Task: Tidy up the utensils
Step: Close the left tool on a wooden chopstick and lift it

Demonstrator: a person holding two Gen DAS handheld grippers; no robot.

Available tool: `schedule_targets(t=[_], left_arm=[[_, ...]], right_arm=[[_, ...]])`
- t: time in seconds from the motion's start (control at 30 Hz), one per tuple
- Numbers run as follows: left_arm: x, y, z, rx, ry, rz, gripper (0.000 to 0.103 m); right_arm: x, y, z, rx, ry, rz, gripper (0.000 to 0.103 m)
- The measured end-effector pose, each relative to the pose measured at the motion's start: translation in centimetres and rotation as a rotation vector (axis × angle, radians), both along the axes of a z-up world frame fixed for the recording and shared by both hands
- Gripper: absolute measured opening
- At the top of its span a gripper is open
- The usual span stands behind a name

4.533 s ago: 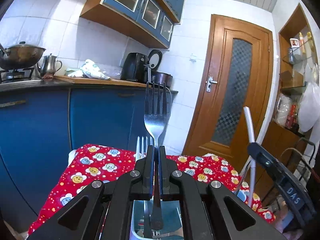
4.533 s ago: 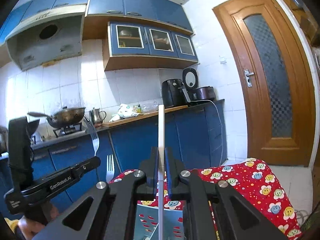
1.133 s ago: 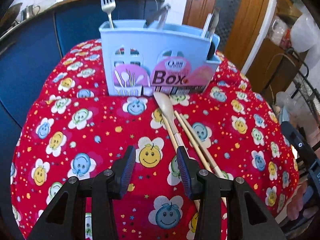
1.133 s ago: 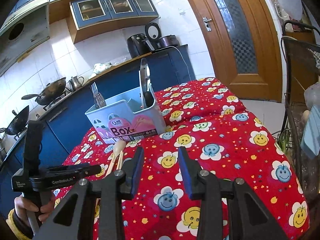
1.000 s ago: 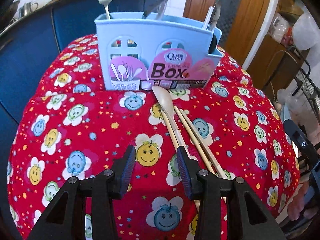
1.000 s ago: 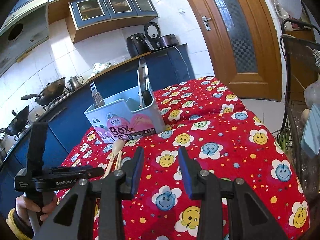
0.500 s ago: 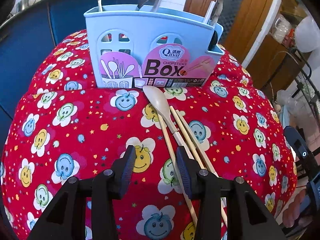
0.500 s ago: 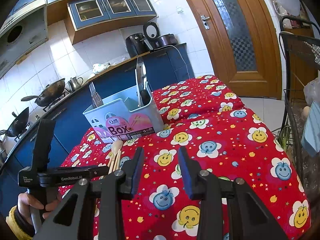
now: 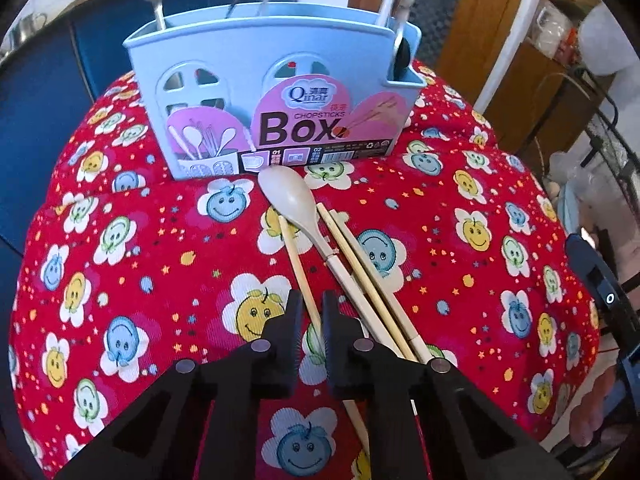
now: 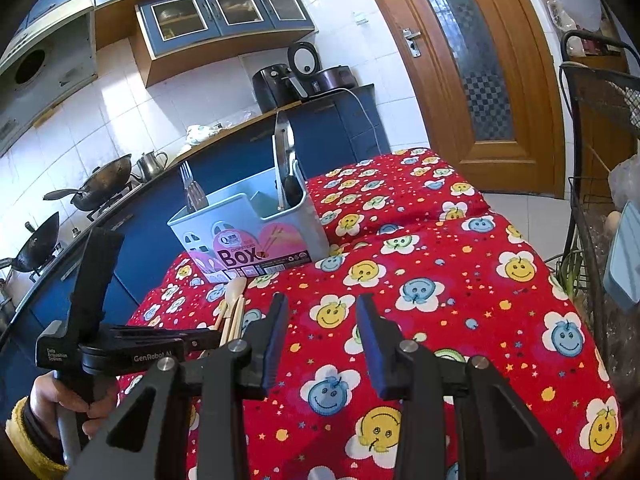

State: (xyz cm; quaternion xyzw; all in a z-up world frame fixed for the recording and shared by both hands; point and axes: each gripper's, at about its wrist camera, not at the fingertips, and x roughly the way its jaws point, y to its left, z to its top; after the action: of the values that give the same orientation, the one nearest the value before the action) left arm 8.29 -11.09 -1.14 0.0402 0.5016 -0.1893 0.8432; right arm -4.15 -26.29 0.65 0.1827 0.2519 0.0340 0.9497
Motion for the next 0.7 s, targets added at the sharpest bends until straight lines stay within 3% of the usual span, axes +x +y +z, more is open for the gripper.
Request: schedule_targets(t=[0.2, 0.7], left_arm=[[-0.1, 3.3, -0.1, -0.141, 0.031, 0.068, 0.004], [-1.5, 9.8, 2.4, -0.326, -0.105, 0.148, 0.004]], right_arm=[[0.2, 0.6, 0.3, -0.02, 0.016, 0.02, 0.038], [2.5, 4.6, 0.1, -0.065, 0.148, 0.137, 0.038]])
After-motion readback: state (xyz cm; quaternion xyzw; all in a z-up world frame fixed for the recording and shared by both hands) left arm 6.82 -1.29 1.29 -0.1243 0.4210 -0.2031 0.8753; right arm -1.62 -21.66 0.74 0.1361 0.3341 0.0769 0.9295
